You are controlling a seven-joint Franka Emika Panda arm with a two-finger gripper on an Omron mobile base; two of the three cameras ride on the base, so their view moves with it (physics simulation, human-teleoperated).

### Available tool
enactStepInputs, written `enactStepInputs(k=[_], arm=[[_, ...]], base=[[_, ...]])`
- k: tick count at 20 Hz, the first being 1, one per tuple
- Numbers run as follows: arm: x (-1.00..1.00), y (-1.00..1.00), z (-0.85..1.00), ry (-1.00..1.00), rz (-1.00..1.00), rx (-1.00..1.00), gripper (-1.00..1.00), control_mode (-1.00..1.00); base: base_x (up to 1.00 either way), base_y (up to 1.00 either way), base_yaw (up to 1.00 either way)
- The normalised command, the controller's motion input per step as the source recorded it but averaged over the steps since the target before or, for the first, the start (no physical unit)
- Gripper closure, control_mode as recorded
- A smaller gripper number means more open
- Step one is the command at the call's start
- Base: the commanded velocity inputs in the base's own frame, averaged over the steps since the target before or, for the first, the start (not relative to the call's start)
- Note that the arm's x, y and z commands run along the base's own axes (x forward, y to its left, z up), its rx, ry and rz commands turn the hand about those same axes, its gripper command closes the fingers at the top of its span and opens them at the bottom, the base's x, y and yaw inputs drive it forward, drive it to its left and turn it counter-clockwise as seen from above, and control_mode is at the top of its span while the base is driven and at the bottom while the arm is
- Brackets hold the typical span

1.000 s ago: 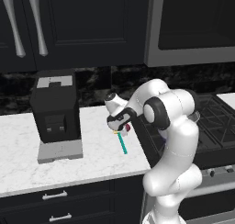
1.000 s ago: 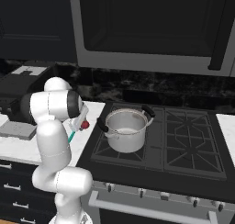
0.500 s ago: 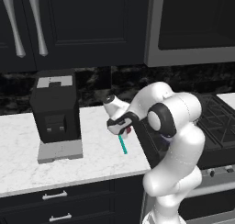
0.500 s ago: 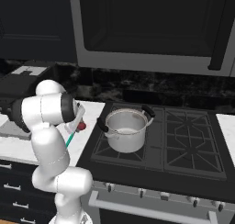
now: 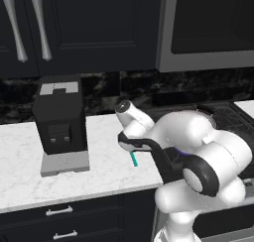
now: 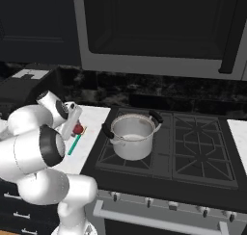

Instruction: Put the avocado and tomato in the pot. Retrieve the spatula and lightly stir the vegetables in the pot.

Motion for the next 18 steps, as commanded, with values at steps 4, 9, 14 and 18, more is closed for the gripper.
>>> enactStepInputs(k=[4, 9, 14, 18], arm=[[-0.54, 0.00, 1.00, 0.00, -0.16, 0.13, 1.00, -1.00], [-0.53, -0.01, 0.99, -0.05, -0.28, 0.05, 1.00, -1.00], [-0.43, -0.17, 0.84, -0.05, -0.32, 0.02, 1.00, -1.00], [-0.34, -0.42, 0.73, 0.01, -0.34, 0.14, 1.00, -1.00]], base=[[0.00, 0.00, 0.00], [0.00, 0.00, 0.00], [0.00, 0.00, 0.00], [0.00, 0.00, 0.00]])
